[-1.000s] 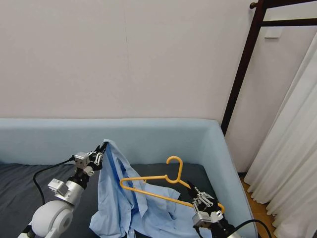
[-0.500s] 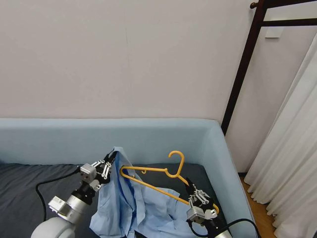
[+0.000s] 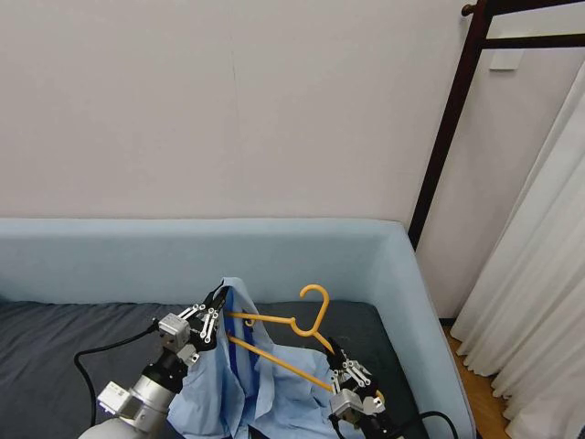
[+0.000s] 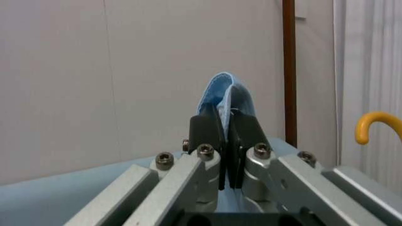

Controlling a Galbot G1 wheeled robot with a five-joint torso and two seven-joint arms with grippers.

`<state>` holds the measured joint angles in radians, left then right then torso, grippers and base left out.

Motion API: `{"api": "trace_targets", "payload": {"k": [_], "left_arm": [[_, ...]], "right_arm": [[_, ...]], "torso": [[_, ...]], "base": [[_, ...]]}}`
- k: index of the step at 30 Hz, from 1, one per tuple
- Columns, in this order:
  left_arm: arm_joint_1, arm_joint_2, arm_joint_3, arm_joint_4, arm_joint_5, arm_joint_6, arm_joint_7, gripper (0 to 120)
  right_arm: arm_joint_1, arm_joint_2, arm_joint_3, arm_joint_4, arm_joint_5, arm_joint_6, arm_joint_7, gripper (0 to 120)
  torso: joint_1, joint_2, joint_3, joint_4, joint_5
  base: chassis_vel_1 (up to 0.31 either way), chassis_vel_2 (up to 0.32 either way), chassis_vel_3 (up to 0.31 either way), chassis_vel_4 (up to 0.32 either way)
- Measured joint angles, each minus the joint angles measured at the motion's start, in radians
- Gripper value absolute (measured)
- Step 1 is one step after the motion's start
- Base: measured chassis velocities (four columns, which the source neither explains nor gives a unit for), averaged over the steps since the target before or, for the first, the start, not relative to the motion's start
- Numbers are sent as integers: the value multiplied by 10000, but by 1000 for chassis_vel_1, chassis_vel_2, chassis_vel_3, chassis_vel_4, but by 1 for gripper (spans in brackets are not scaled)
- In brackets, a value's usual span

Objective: Pick up the clothes from the sofa and hang them on the clothes hanger.

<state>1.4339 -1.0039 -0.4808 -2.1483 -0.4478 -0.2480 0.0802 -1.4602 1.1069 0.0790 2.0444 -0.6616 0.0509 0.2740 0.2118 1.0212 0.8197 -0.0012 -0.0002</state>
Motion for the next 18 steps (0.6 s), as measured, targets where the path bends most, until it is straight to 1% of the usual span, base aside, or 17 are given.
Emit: {"api": "trace_targets", "payload": {"k": [3, 5, 6, 7, 9, 12, 13, 17, 18], "left_arm": [[31, 1, 9, -52, 15, 0, -24, 0], [255, -81, 139, -326, 180, -76, -12, 0], [382, -134, 202, -452, 288, -126, 35, 0], [622, -213, 289, -626, 507, -221, 139, 0], [702, -233, 319, -659, 579, -246, 167, 0], [940, -330, 534, -566, 924, -394, 296, 0], [940, -330, 534, -566, 924, -394, 296, 0], [1005, -551, 965, 98, 1436, -777, 530, 0], [1005, -551, 965, 98, 1436, -777, 530, 0]], "right_arm": [[-27, 0, -6, 71, -16, -139, 0, 6], [19, -19, 3, 123, -229, -998, 82, 6], [111, -31, 114, 19, -608, -1109, 156, 6], [234, -31, 354, -177, -1208, -937, 217, 6], [261, -31, 393, -209, -1222, -900, 255, 6], [312, -19, 216, -110, -558, -929, 323, 6], [312, -19, 216, -110, -558, -929, 323, 6], [693, 175, -184, -38, 212, -870, 368, 6], [693, 175, -184, -38, 212, -870, 368, 6]], "torso": [[0, 0, 0, -1, 0], [0, 0, 0, -2, 1], [0, 0, 0, 0, -1], [0, 0, 0, 2, 1], [0, -1, 0, 3, 1], [0, 0, 0, 0, 1], [0, 0, 0, 0, 1], [0, 0, 0, 1, -1], [0, 0, 0, 1, -1]], "base": [[0, 0, 0, 0], [0, 0, 0, 0], [0, 0, 0, 0], [0, 0, 0, 0], [0, 0, 0, 0], [0, 0, 0, 0], [0, 0, 0, 0], [0, 0, 0, 0], [0, 0, 0, 0]]}}
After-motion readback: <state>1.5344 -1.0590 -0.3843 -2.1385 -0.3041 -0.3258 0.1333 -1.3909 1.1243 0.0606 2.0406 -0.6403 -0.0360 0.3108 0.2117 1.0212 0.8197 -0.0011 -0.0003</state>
